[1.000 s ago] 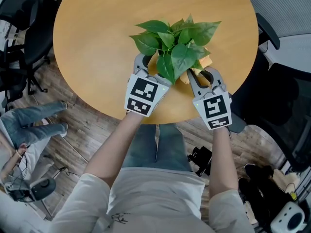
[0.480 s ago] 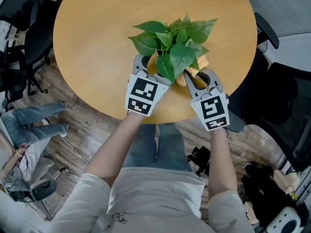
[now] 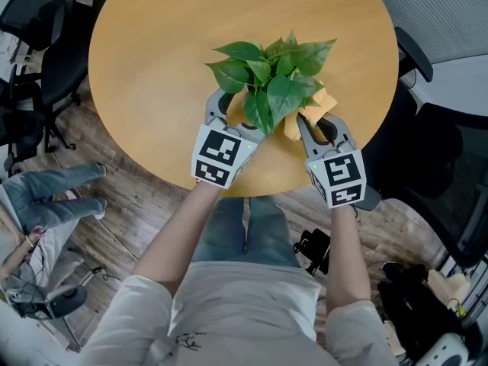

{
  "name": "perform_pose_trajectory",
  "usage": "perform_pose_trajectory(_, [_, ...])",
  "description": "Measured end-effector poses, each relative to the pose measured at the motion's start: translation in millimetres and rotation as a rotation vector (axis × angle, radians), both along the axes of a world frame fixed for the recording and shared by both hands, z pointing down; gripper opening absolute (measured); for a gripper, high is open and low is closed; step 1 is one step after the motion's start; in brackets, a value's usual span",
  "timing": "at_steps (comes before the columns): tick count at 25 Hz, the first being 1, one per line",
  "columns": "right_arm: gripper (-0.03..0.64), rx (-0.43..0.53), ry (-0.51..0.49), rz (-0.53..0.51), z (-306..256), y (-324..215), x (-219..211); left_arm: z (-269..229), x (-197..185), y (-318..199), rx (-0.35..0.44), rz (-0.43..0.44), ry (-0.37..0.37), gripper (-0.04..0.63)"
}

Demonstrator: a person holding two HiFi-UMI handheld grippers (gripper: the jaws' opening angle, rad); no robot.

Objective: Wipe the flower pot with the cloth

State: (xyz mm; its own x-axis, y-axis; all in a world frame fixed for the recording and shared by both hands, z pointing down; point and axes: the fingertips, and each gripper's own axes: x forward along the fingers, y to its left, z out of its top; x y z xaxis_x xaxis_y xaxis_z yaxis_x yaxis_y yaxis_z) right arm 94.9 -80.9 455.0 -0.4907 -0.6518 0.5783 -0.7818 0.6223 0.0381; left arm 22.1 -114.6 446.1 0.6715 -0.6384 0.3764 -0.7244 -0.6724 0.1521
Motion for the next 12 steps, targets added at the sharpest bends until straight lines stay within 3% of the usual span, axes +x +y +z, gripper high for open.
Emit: perform_pose_trajectory(12, [0.051,-0.005,-0.036,0.071,-58,35,21,-42,-20,48,-0.024,0.07,0.008,0.431])
